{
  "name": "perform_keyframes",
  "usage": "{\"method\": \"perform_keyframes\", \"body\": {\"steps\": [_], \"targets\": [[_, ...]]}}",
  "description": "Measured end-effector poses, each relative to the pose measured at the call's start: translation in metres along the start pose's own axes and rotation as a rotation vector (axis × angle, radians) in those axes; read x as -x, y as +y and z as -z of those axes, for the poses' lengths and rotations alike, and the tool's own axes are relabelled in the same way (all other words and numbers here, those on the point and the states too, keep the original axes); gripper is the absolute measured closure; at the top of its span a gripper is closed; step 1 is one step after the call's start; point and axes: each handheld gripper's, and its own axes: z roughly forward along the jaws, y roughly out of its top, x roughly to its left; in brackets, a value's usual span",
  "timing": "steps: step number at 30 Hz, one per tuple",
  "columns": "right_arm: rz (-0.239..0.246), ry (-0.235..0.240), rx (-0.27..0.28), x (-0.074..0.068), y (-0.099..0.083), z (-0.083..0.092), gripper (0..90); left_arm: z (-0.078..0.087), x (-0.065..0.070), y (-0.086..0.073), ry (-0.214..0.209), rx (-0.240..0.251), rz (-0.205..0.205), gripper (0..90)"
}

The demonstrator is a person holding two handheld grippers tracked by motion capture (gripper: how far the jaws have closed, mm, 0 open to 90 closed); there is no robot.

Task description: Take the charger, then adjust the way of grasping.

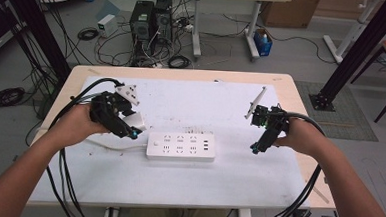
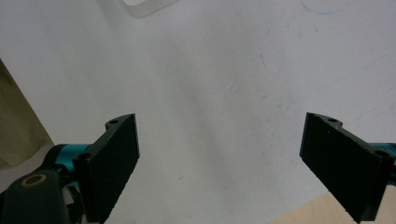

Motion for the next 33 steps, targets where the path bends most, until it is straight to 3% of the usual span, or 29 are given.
{"method": "perform_keyframes", "body": {"steps": [5, 10, 17, 24, 25, 31, 33], "targets": [[-0.004, -0.004, 0.005, 0.000, -0.001, 0.000, 11.2, -0.003, 0.005, 0.005, -0.006, 0.002, -0.023, 42.6], [-0.048, -0.018, 0.031, -0.002, 0.000, 0.002, 11.2, -0.003, 0.008, 0.014, -0.004, 0.010, -0.040, 42.6], [-0.152, -0.003, 0.137, -0.011, 0.004, 0.010, 11.2, -0.006, 0.014, 0.033, -0.004, 0.011, -0.091, 42.6], [-0.206, 0.020, 0.238, -0.020, 0.012, 0.019, 11.2, -0.016, 0.018, 0.049, -0.013, 0.027, -0.119, 42.5], [-0.229, 0.039, 0.289, -0.021, 0.014, 0.022, 11.2, -0.018, 0.019, 0.052, -0.012, 0.028, -0.128, 42.6], [-0.269, 0.088, 0.363, -0.024, 0.017, 0.027, 11.2, -0.023, 0.019, 0.057, -0.003, 0.037, -0.137, 42.6], [-0.284, 0.117, 0.406, -0.026, 0.018, 0.028, 11.3, -0.027, 0.022, 0.063, 0.019, 0.032, -0.155, 42.6]]}}
